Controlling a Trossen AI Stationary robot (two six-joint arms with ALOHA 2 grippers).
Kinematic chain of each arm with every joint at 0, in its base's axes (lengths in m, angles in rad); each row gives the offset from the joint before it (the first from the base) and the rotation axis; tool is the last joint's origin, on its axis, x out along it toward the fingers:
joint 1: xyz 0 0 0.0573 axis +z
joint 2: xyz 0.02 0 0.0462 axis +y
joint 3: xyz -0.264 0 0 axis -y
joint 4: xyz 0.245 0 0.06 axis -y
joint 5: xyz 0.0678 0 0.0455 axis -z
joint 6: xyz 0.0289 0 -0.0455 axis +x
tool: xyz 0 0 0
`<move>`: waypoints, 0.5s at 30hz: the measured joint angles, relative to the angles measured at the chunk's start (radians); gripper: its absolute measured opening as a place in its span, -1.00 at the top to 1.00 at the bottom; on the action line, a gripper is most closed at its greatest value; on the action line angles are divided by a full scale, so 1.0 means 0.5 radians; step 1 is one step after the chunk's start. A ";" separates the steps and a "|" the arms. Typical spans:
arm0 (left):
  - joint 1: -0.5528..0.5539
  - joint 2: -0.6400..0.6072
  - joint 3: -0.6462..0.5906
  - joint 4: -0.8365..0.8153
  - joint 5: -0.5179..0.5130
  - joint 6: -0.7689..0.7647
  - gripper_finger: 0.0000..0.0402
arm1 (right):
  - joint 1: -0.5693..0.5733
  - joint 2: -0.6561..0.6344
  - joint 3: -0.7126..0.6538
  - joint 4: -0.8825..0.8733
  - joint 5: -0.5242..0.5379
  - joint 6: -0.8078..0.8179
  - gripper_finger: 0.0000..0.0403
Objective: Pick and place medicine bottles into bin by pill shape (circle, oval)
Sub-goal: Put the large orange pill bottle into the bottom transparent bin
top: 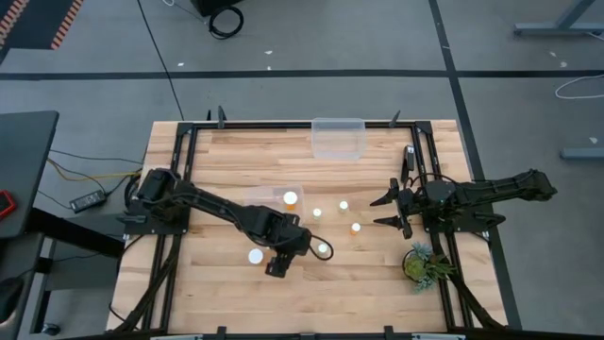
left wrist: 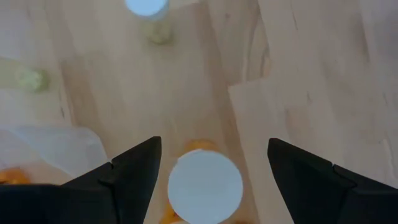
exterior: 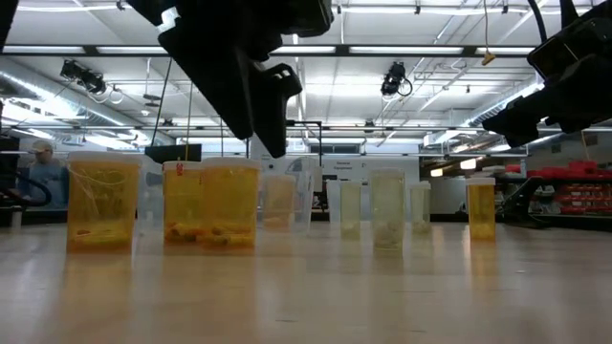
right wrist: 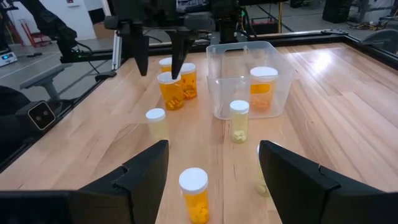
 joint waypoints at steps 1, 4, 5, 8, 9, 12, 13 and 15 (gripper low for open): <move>-0.006 0.003 0.000 0.002 0.001 0.039 -0.51 | 0.000 0.000 0.000 0.001 0.000 -0.001 -0.28; -0.026 0.008 0.000 0.005 0.005 0.150 -0.51 | 0.000 0.000 0.000 0.000 0.000 -0.001 -0.28; -0.034 0.008 0.000 0.006 0.005 0.182 -0.51 | 0.000 0.000 0.000 0.000 0.000 0.000 -0.28; -0.043 0.008 0.000 0.005 -0.008 0.206 -0.51 | 0.000 0.000 0.000 0.000 0.000 -0.001 -0.28; -0.042 0.008 0.000 0.004 -0.010 0.208 -0.52 | 0.000 0.000 0.000 0.000 0.000 -0.001 -0.28; -0.039 0.008 0.000 -0.002 -0.016 0.212 -0.57 | 0.000 0.000 0.000 0.000 0.000 -0.001 -0.28; -0.039 0.008 0.000 -0.004 -0.016 0.212 -0.60 | 0.000 0.000 0.000 0.000 0.000 -0.001 -0.28; -0.039 0.008 -0.008 0.005 -0.017 0.216 -0.66 | 0.000 0.000 0.000 0.000 0.000 -0.001 -0.28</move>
